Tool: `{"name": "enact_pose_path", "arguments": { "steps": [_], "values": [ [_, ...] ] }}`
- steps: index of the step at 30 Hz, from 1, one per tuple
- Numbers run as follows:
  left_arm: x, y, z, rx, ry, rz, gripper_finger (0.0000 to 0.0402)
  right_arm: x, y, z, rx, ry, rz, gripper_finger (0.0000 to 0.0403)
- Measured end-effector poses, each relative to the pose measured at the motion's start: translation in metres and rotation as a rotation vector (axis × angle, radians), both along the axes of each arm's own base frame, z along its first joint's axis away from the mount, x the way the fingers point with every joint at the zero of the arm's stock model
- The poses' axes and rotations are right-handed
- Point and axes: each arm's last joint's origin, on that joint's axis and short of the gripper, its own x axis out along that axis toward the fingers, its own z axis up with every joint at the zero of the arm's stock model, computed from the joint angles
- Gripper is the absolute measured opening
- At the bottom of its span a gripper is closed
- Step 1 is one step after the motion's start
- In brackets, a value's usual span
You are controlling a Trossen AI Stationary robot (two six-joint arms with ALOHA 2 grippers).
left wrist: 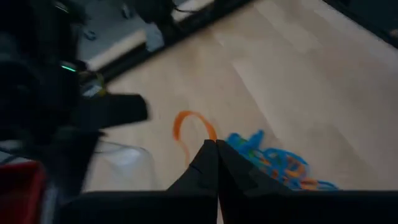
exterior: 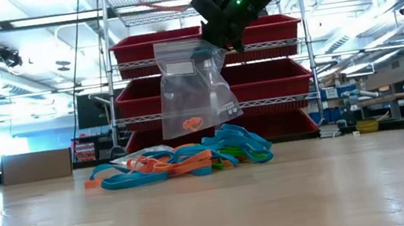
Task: Sort rubber bands
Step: Put the orange rubber band into the transparent zip bag
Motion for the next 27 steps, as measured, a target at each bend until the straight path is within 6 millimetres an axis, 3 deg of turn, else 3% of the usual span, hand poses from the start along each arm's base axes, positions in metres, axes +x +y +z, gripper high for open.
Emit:
{"name": "enact_pose_path", "arguments": {
  "steps": [6, 12, 21, 27],
  "values": [
    [0.003, 0.024, 0.007, 0.029, -0.025, 0.067, 0.0000, 0.000, 0.000, 0.000, 0.000, -0.002, 0.000, 0.0000],
    [0.012, 0.045, -0.002, -0.005, 0.014, 0.087, 0.0000, 0.001, 0.000, 0.001, -0.002, -0.012, 0.000, 0.0000],
    [0.032, 0.060, -0.031, -0.001, 0.125, 0.140, 0.0000, 0.001, 0.000, 0.002, -0.004, -0.021, 0.000, 0.0000],
    [0.031, 0.064, -0.033, 0.069, 0.174, 0.247, 0.0003, 0.001, 0.000, 0.001, -0.003, -0.017, 0.001, 0.0000]
  ]
}}
